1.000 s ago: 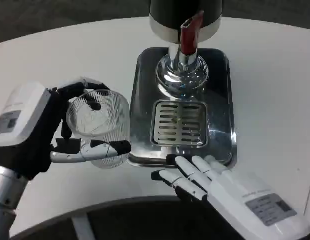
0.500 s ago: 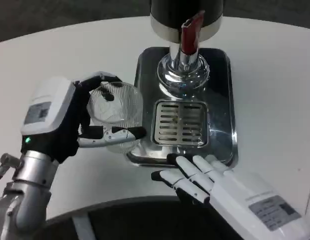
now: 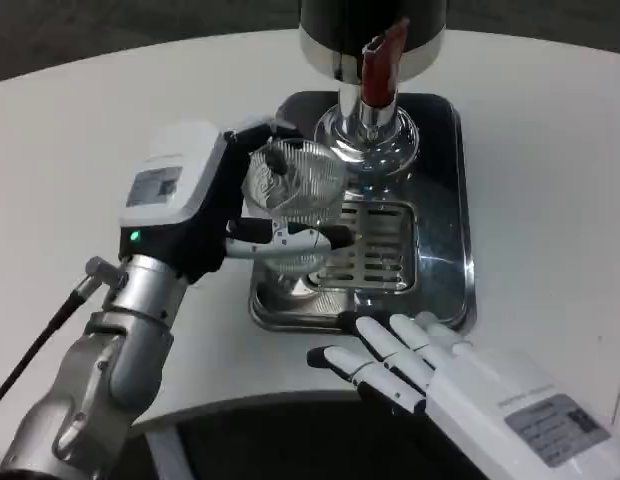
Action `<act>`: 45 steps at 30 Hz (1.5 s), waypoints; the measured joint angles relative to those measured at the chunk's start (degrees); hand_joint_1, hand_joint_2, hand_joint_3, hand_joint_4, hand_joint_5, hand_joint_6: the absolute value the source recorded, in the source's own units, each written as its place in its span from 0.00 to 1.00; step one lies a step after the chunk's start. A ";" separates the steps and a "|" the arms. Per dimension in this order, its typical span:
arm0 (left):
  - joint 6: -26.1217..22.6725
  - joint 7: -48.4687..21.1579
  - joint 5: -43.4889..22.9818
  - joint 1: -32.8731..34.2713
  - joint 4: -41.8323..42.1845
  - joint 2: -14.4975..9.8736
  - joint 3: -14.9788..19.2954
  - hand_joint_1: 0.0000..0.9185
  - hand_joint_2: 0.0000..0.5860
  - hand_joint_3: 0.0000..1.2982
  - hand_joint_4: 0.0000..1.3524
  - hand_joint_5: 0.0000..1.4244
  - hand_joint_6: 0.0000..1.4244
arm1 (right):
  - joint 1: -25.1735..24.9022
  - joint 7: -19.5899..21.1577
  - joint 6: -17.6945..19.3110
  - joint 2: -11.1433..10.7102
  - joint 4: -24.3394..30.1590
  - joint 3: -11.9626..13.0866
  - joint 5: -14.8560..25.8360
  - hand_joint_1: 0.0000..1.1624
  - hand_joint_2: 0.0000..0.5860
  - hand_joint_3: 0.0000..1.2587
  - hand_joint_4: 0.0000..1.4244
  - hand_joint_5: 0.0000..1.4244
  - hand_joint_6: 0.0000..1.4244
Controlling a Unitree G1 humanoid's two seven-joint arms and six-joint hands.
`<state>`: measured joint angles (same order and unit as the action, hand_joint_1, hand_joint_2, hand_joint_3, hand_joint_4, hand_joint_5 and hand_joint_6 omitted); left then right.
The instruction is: Grasp the cup under the faucet to collect the drink, then remove the cup.
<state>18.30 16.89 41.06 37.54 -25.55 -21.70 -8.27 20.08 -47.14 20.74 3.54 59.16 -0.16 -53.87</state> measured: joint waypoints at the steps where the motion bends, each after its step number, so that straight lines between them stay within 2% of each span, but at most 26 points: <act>1: -0.07 0.14 0.01 0.75 -0.60 0.14 -0.30 0.62 0.00 0.74 0.76 0.82 1.00 | 0.06 -0.03 0.22 0.01 0.00 0.13 0.28 0.39 0.83 0.11 0.00 0.00 0.01; 10: -0.85 1.29 0.27 4.78 -5.81 1.26 -4.31 0.62 0.00 0.74 0.76 0.82 1.00 | 0.44 -0.17 0.92 0.17 0.00 2.15 1.80 0.39 0.83 0.11 0.00 0.00 0.01; 21: -0.98 2.94 0.23 6.05 -7.18 2.41 -6.73 0.61 0.00 0.72 0.72 0.80 1.00 | 0.26 -0.31 1.13 0.30 0.00 4.22 3.66 0.39 0.83 0.11 0.00 0.00 0.01; 28: -1.70 2.93 0.49 7.01 -7.18 2.44 -8.49 0.58 0.03 0.64 0.56 0.68 0.97 | -1.34 -1.24 0.58 0.25 0.00 4.21 3.67 0.39 0.83 0.11 0.00 0.00 0.01; 32: -2.66 2.93 1.97 7.75 -7.12 2.15 -8.97 0.53 0.06 0.59 0.46 0.60 0.91 | -1.88 -1.64 -0.43 0.19 0.00 4.19 3.65 0.39 0.83 0.11 0.00 0.00 0.01; 38: -3.52 3.02 2.51 7.88 -6.95 1.80 -9.03 0.42 0.08 0.55 0.37 0.53 0.85 | -2.35 -1.95 -1.85 0.12 0.00 3.62 3.38 0.39 0.83 0.11 0.00 0.00 0.01; 45: -4.04 3.03 3.04 7.88 -6.84 1.34 -9.14 0.34 0.12 0.50 0.29 0.46 0.80 | -3.29 -2.10 -3.21 0.04 0.00 2.44 2.03 0.39 0.83 0.11 0.00 0.00 0.01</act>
<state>14.26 19.92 44.10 45.42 -32.38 -20.36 -17.41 16.79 -49.24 17.53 3.58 59.16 2.28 -51.84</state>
